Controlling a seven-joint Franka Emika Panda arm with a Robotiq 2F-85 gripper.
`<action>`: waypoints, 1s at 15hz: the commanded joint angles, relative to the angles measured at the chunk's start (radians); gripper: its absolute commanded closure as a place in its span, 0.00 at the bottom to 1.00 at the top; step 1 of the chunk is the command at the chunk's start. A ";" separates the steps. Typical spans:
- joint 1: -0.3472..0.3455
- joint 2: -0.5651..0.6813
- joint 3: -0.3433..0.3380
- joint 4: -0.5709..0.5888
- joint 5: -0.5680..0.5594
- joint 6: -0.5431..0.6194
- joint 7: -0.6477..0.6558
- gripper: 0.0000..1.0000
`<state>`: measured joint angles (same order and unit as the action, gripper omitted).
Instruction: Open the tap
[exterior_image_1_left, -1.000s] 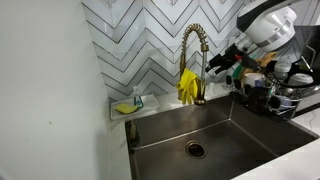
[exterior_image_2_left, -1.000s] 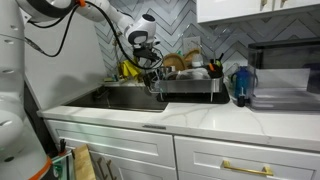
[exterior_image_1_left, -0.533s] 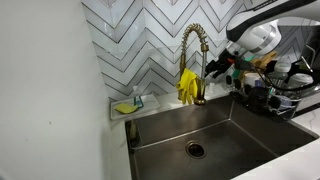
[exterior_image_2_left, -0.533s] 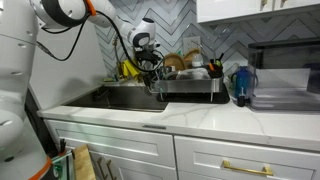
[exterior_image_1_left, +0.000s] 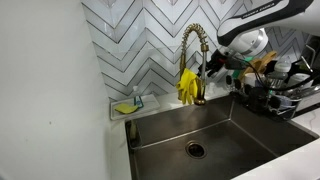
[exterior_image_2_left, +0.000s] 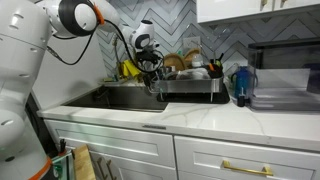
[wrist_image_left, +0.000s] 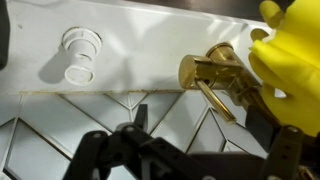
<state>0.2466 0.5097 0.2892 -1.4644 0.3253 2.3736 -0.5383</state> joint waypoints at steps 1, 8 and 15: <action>0.017 0.056 0.004 0.057 -0.090 0.002 0.072 0.00; 0.030 0.064 -0.011 0.082 -0.199 -0.005 0.138 0.00; 0.027 0.055 -0.015 0.080 -0.245 -0.009 0.173 0.00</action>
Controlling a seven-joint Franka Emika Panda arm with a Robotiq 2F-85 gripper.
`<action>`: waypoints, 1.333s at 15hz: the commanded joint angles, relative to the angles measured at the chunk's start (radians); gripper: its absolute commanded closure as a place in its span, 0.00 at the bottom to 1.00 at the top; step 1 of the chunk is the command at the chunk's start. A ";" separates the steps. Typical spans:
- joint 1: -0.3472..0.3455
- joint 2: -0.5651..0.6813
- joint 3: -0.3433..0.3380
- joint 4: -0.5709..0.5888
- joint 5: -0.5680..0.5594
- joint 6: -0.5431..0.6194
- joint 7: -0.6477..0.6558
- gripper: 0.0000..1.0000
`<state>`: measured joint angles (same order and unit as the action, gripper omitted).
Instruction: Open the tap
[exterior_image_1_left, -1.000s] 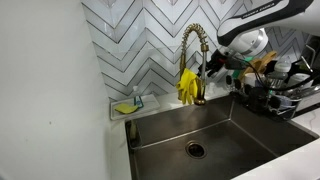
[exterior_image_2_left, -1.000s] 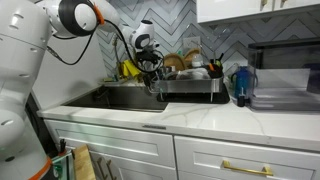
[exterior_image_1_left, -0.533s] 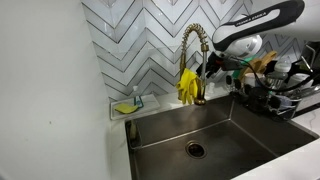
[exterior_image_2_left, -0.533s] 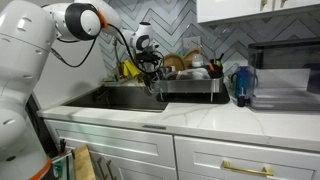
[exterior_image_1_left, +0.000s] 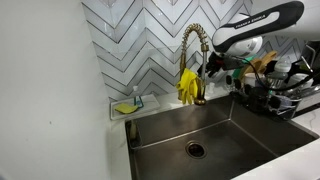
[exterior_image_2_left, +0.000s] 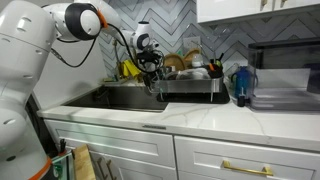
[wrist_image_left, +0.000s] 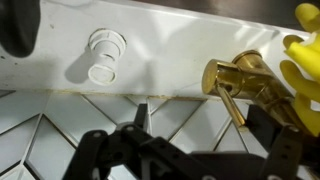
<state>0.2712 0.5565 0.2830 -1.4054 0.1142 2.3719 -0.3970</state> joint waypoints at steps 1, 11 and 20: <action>0.003 0.007 -0.013 0.021 -0.040 -0.012 0.036 0.00; -0.015 -0.031 -0.002 0.008 -0.024 -0.010 0.051 0.00; -0.128 -0.243 0.105 -0.096 0.242 -0.142 -0.108 0.00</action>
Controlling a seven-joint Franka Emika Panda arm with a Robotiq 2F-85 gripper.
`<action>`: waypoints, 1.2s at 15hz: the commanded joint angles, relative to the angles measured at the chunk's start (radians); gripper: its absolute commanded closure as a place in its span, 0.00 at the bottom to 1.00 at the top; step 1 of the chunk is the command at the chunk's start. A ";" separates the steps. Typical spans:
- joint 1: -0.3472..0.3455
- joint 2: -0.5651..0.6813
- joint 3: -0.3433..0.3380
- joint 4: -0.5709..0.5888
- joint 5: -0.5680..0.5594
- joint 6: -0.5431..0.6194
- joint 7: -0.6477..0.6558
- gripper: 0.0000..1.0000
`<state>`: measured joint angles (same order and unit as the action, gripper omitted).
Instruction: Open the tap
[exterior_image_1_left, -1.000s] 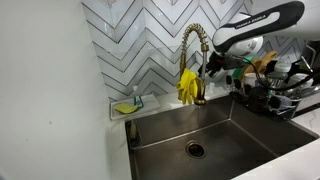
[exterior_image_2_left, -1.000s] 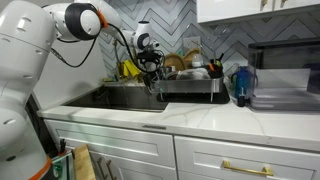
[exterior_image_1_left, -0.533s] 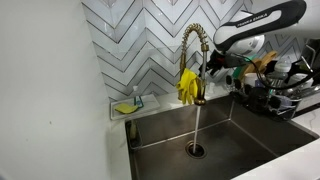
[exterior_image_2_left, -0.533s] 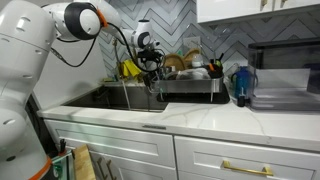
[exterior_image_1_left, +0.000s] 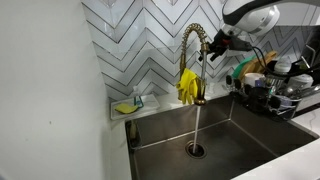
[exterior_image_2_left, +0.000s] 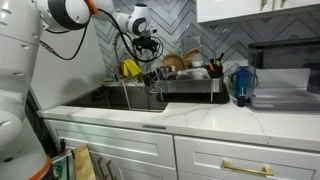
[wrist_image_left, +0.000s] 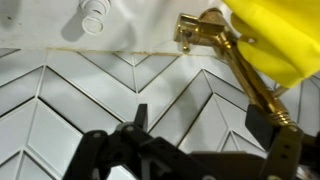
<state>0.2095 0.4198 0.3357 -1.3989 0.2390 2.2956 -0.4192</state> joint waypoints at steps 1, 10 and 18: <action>-0.083 -0.139 0.062 -0.121 0.160 -0.105 -0.103 0.00; -0.101 -0.474 -0.068 -0.432 0.176 -0.295 -0.246 0.00; -0.060 -0.555 -0.158 -0.532 0.174 -0.286 -0.267 0.00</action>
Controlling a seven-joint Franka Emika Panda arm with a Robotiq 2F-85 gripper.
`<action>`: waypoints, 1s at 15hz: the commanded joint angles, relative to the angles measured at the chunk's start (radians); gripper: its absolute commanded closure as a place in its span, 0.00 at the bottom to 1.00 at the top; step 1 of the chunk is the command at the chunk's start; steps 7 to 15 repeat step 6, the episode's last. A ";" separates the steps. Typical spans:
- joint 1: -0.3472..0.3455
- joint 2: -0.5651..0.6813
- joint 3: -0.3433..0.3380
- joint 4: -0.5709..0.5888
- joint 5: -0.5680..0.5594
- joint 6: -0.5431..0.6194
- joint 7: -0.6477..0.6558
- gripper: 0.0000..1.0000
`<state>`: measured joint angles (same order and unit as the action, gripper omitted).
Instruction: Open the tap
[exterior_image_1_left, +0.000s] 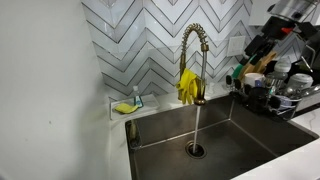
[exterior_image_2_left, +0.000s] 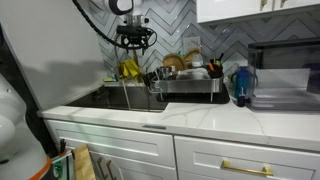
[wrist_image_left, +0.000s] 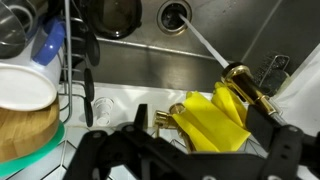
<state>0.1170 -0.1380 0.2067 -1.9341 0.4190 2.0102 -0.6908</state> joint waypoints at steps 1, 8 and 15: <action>0.035 -0.005 -0.035 -0.006 -0.006 0.001 0.004 0.00; 0.042 0.002 -0.040 0.001 -0.005 0.000 0.004 0.00; 0.042 0.002 -0.040 0.001 -0.005 0.000 0.004 0.00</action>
